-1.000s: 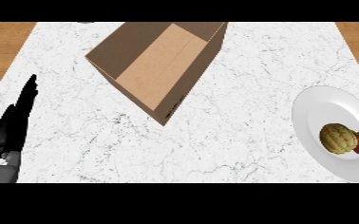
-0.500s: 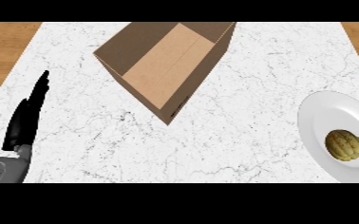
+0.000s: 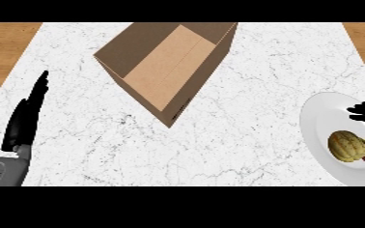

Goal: Pick the bell pepper from the plate and place it in the cardboard box

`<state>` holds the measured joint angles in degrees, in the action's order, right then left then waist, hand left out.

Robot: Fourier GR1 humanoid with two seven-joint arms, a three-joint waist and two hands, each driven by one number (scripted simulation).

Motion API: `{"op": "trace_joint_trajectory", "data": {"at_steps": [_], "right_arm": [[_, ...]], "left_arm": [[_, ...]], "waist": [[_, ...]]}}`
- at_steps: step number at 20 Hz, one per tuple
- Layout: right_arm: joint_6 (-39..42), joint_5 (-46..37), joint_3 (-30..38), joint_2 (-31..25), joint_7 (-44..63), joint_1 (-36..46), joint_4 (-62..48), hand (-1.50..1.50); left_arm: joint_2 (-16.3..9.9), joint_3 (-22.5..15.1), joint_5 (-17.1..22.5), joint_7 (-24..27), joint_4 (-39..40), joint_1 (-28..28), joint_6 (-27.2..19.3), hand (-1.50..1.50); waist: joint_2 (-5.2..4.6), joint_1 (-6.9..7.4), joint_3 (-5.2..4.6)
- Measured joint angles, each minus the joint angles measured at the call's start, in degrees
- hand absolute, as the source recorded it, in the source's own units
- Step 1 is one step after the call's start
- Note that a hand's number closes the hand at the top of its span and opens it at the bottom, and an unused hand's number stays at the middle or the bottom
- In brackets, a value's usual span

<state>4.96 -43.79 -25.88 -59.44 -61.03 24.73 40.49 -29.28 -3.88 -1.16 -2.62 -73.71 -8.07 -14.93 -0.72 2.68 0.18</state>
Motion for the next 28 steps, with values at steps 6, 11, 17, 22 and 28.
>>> {"op": "trace_joint_trajectory", "data": {"at_steps": [6,11,17,22,28], "right_arm": [[-3.09,-5.83,-1.11,4.77,-1.24,4.92,-8.15,-1.50],[-5.08,-8.48,-0.86,6.50,-2.63,7.13,-13.72,-1.50],[-5.74,-9.04,-0.83,8.37,-3.81,7.75,-15.41,-1.50],[-5.80,-8.35,-1.26,7.85,-4.66,6.23,-12.68,-1.50],[-5.94,-9.29,-2.21,7.27,-3.58,3.92,-8.10,-1.50]], "left_arm": [[0.10,1.30,-0.92,-0.63,0.88,-0.91,0.59,0.00],[0.72,2.12,-1.37,-0.11,0.35,0.52,0.95,0.00],[0.84,2.75,-1.98,-0.95,-0.67,1.00,1.48,0.00],[0.87,3.39,-2.46,-0.27,-1.07,2.28,1.61,0.00],[1.18,4.59,-2.68,-0.54,-0.87,2.20,2.38,0.00]], "waist": [[0.23,-1.04,-0.04],[0.33,-1.33,-0.07],[0.44,-1.56,-0.08],[0.61,-2.07,-0.12],[0.72,-2.48,-0.17]]}}
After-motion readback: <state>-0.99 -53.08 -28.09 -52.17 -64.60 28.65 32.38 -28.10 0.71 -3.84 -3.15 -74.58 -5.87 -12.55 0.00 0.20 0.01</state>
